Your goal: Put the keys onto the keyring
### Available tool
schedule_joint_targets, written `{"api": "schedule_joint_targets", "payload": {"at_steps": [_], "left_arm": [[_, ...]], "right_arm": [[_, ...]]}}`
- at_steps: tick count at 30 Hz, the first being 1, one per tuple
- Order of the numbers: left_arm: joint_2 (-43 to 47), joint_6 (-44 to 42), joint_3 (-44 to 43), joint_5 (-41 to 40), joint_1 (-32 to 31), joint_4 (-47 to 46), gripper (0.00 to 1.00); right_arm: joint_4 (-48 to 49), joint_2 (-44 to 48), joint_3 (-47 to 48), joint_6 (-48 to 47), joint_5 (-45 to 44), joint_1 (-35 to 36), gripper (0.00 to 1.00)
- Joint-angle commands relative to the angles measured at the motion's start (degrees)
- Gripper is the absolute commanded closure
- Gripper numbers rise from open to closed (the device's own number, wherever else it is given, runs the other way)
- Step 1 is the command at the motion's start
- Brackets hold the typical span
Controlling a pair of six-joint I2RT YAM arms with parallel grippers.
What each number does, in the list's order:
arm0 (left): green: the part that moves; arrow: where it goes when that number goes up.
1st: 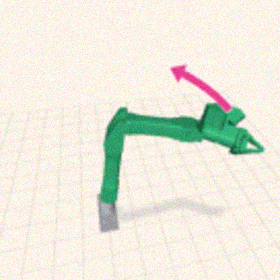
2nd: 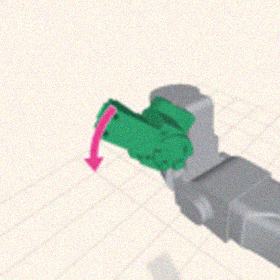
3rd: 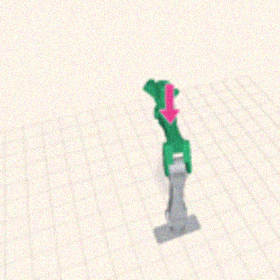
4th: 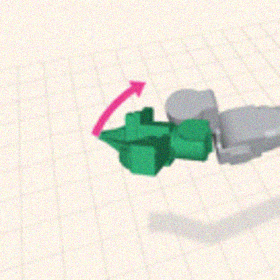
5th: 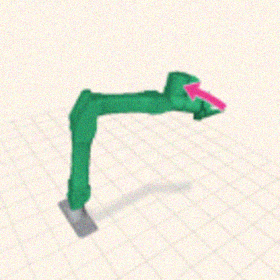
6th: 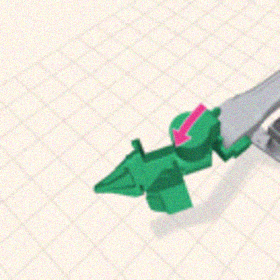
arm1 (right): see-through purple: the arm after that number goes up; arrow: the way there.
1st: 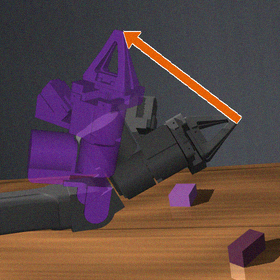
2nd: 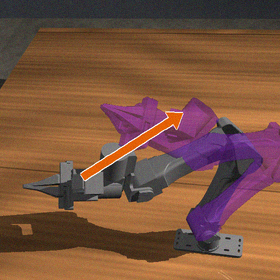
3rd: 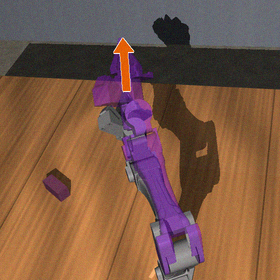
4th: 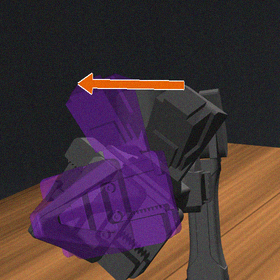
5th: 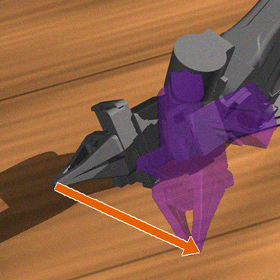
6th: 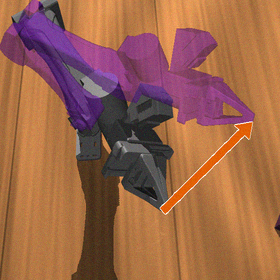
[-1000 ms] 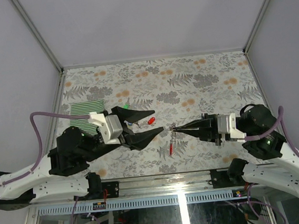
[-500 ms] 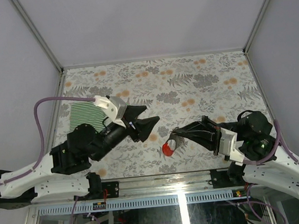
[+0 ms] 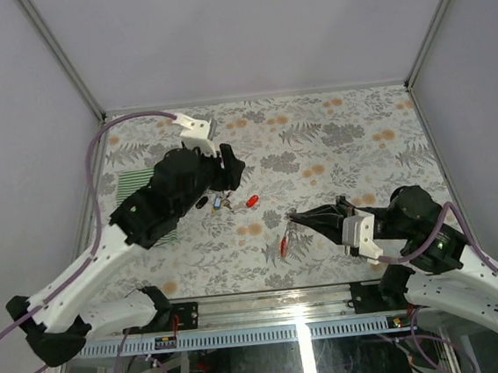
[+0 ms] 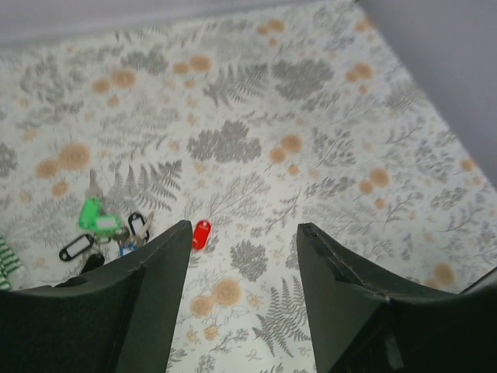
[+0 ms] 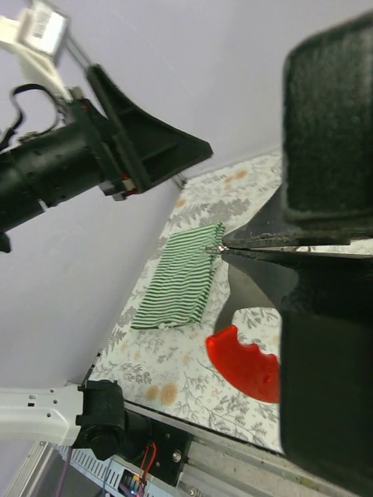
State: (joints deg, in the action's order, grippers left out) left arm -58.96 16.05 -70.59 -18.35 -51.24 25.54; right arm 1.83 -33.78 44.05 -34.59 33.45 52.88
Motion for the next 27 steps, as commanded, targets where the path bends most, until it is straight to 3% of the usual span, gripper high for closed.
{"api": "schedule_joint_targets", "payload": {"at_steps": [1, 9, 15, 20, 27], "left_arm": [[-7.6, 2.6, -0.6, 11.7, 5.9, 4.5, 0.42], [-22.7, 5.3, -3.0, 8.9, 8.8, 7.5, 0.38], [-32.2, 12.1, -3.2, 5.4, 8.9, 6.8, 0.38], [-37.3, 17.4, -1.3, 3.0, 8.9, 3.1, 0.43], [-44.3, 22.1, -2.6, -1.4, 8.9, 2.6, 0.64]], "right_arm": [[-2.7, 1.5, 1.5, 6.9, -6.5, 0.1, 1.0], [-15.3, -0.4, 7.5, 15.1, -14.5, 0.1, 1.0], [-16.8, -0.2, 7.9, 18.4, -16.8, 0.1, 1.0], [-16.6, 0.8, 6.6, 19.7, -16.9, 0.0, 1.0], [-16.6, 1.5, 6.0, 20.4, -16.9, 0.1, 1.0]]}}
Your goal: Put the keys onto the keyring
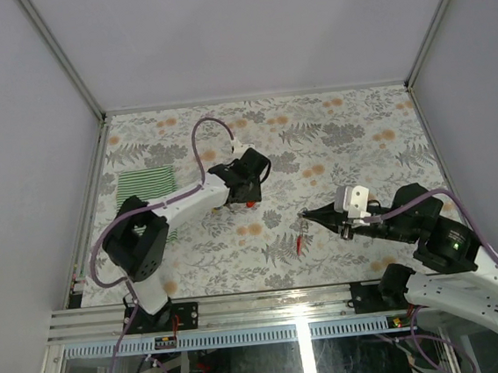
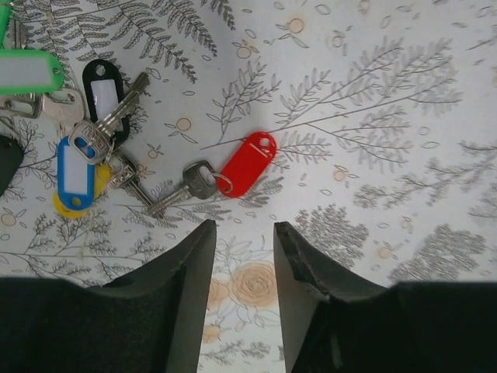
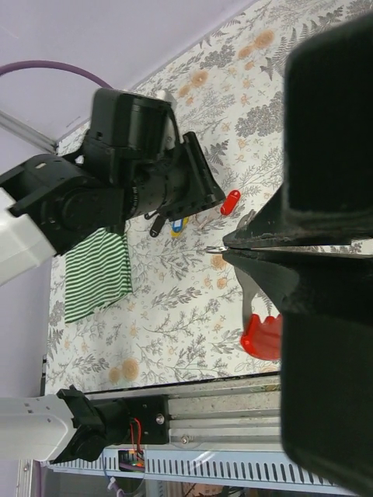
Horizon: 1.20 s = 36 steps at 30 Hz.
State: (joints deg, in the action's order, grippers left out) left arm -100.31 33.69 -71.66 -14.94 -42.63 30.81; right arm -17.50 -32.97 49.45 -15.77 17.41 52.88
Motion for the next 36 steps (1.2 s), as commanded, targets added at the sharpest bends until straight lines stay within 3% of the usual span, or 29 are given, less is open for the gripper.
{"api": "schedule_joint_targets", "payload": {"at_steps": [1, 36], "left_arm": [[-3.8, 5.1, -1.6, -5.8, 0.4, -2.4, 0.66], [-11.8, 5.3, -4.2, -8.8, 0.3, -2.2, 0.72]], "right_arm": [[2.7, 0.7, 0.6, 1.8, -0.8, 0.0, 1.0], [3.8, -1.8, -0.2, 2.9, 2.2, 0.0, 1.0]]}}
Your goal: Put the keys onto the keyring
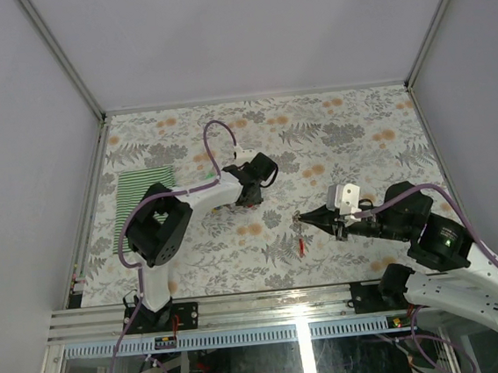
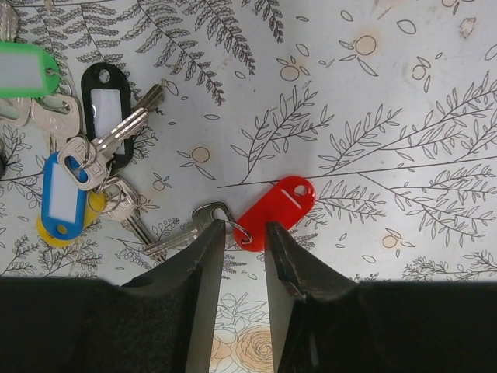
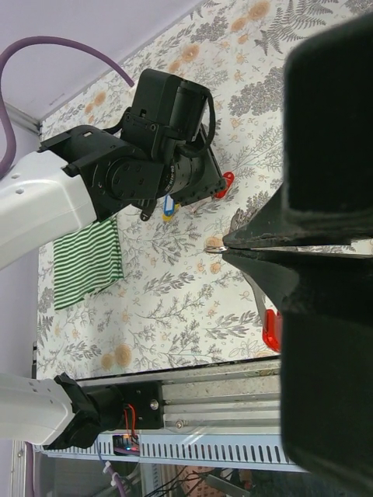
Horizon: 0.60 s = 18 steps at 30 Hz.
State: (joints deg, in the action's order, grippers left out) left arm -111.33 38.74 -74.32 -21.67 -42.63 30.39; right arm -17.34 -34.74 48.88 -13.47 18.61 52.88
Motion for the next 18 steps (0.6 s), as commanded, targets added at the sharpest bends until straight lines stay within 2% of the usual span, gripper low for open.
{"api": "schedule_joint_targets", "payload": {"at_steps": [1, 8, 15, 18], "left_arm": [[-0.9, 0.2, -1.6, -2.1, 0.3, -1.7, 0.73], [-1.3, -0.2, -1.7, -2.0, 0.3, -1.2, 0.8], [-0.3, -0.7, -0.9, -2.2, 0.3, -1.1, 0.98], [1.2, -1.1, -0.3, -2.3, 0.4, -0.9, 1.0]], "right_arm": [[3.7, 0.0, 0.3, 0.5, 1.1, 0.0, 1.0], [4.2, -0.5, 0.2, 0.5, 1.5, 0.1, 1.0], [4.3, -0.5, 0.2, 0.6, 1.7, 0.0, 1.0], [4.1, -0.4, 0.2, 0.6, 1.5, 0.1, 1.0]]}}
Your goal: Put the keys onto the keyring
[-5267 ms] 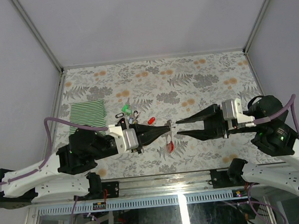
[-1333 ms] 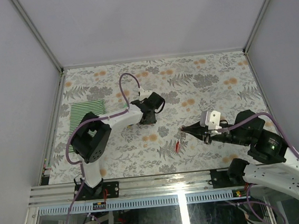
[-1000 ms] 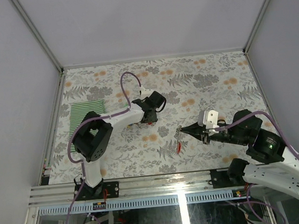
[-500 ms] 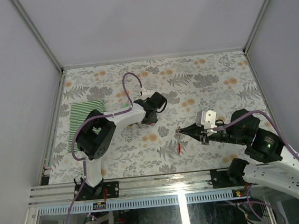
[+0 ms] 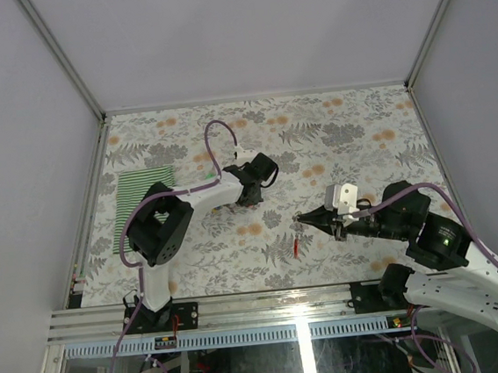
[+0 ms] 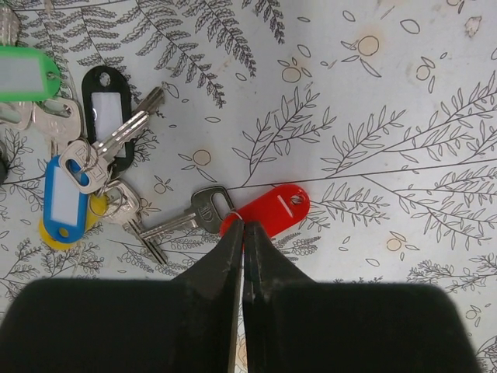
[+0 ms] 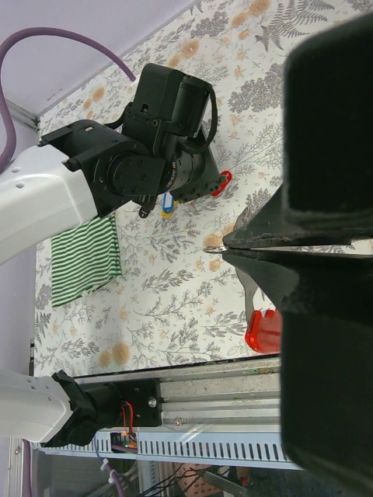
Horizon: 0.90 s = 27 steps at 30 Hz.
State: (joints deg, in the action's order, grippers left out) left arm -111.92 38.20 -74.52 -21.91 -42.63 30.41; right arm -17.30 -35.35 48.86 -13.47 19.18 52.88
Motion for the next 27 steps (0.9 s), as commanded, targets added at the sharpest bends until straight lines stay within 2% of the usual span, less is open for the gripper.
{"api": "schedule_joint_targets", "payload": {"at_steps": [1, 7, 15, 23, 27], "left_arm": [[2.5, -1.0, 0.0, -2.0, 0.3, -0.9, 1.0], [11.1, -7.4, 2.8, 0.9, -0.3, -4.1, 1.0], [32.0, -16.2, 14.9, 14.1, -0.2, -19.4, 1.0], [46.0, -17.4, 16.3, 22.0, -0.1, -20.2, 1.0], [51.0, -18.6, 16.2, 25.5, -0.1, -21.1, 1.0]], "right_arm": [[4.1, 0.2, 0.3, 0.6, 0.9, 0.0, 1.0], [5.0, 0.8, 0.1, 0.6, -0.2, 0.1, 1.0], [7.8, 0.4, 0.0, 1.9, 0.8, 0.1, 1.0], [5.3, -3.0, 4.8, 5.4, -0.5, 0.0, 1.0], [5.0, -5.8, 7.0, 7.9, 1.7, 0.1, 1.0]]}}
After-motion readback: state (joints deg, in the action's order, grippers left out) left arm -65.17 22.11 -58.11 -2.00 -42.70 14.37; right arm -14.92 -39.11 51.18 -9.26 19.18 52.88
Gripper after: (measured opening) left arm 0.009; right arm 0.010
